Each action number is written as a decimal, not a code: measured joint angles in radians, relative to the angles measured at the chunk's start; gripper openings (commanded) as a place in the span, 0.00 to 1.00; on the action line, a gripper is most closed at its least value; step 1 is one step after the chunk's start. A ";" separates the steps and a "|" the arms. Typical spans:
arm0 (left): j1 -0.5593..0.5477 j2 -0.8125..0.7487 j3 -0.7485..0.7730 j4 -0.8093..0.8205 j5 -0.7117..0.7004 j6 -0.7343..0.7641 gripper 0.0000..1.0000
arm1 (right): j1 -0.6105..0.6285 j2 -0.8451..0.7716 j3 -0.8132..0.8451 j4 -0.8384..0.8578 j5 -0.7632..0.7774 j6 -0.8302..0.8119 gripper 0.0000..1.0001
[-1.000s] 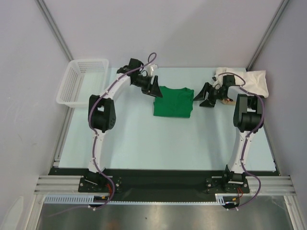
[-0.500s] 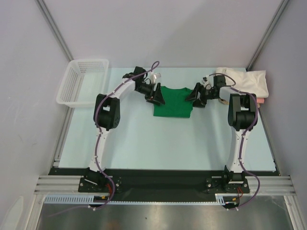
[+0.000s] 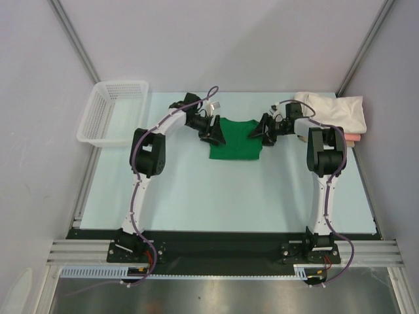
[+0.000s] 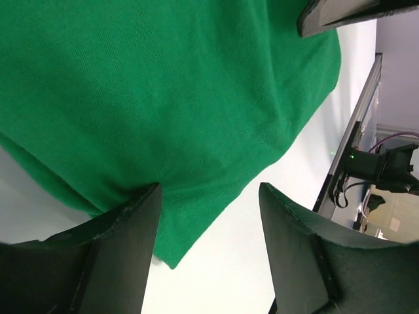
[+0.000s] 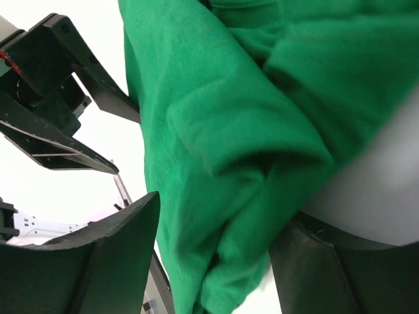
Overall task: Fold and stack the t-shirts
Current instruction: Neatly place the folded tshirt to the corner
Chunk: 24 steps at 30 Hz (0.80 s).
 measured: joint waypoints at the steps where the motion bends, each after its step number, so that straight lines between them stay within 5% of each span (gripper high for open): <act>1: -0.001 0.002 0.002 0.000 -0.001 0.000 0.67 | 0.006 0.004 0.004 0.001 0.001 0.002 0.59; 2: -0.003 0.005 0.004 0.000 -0.002 0.000 0.67 | 0.012 0.009 0.009 0.002 0.004 0.001 0.50; 3: -0.005 0.007 0.006 0.001 -0.003 0.000 0.66 | 0.018 0.014 0.012 0.002 0.017 0.000 0.32; 7: -0.008 0.009 0.013 0.000 -0.015 0.000 0.66 | 0.029 0.036 0.030 -0.032 0.077 -0.018 0.00; 15: 0.009 -0.013 0.050 -0.031 -0.075 0.041 0.62 | 0.038 0.027 0.187 -0.222 0.270 -0.227 0.00; 24: 0.092 -0.072 0.157 -0.193 -0.179 0.281 0.60 | 0.032 -0.121 0.291 -0.330 0.546 -0.575 0.00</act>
